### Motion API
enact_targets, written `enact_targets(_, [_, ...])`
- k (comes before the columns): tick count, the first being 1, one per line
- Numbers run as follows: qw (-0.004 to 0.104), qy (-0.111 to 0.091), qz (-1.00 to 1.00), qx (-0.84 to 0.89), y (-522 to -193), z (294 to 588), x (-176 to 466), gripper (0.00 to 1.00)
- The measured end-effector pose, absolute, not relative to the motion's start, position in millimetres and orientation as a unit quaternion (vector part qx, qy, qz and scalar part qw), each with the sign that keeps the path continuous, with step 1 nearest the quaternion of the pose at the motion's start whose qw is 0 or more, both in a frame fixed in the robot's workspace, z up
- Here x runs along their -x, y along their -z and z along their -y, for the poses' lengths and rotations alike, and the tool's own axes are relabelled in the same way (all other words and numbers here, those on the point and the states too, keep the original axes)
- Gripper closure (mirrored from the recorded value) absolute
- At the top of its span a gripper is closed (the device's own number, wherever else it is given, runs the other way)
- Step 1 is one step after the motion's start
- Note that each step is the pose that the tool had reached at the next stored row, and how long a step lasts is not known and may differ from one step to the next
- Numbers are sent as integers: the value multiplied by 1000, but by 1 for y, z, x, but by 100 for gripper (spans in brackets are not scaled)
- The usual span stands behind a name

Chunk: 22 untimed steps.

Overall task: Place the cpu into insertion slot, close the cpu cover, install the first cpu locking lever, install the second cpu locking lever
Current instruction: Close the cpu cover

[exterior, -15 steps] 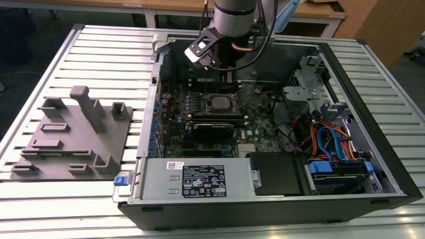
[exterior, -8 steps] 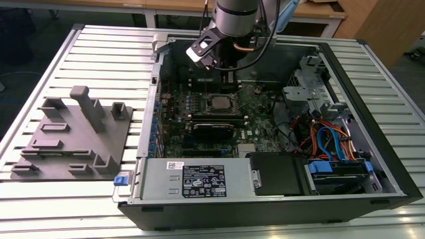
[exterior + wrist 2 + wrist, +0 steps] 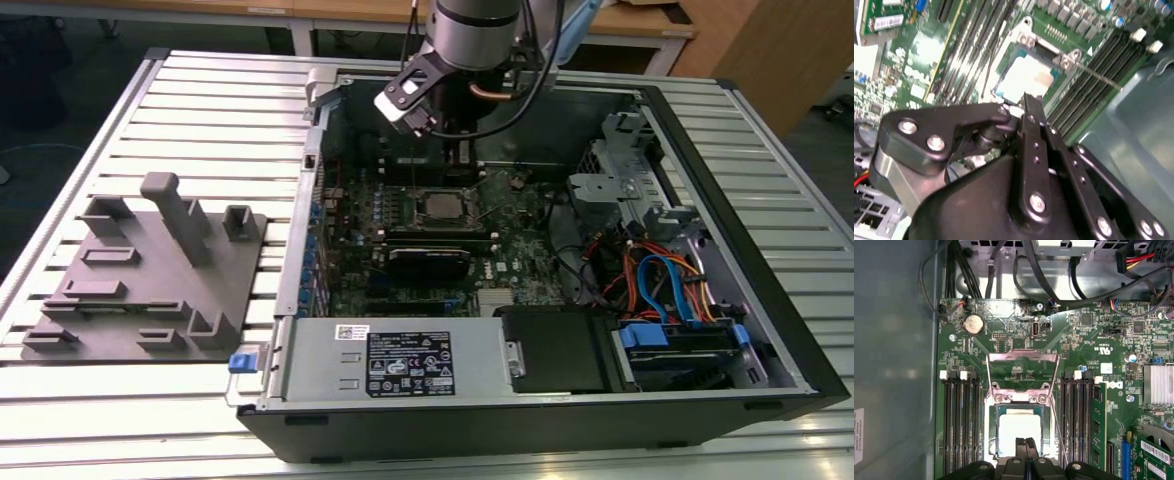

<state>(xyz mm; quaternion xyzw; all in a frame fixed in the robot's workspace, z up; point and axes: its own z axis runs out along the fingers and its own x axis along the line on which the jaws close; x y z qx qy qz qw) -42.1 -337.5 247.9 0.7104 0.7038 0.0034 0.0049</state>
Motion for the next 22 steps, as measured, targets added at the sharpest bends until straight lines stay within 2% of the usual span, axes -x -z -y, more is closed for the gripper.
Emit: enact_targets(22, [5,-3,-704,-710,-251,338,38,90])
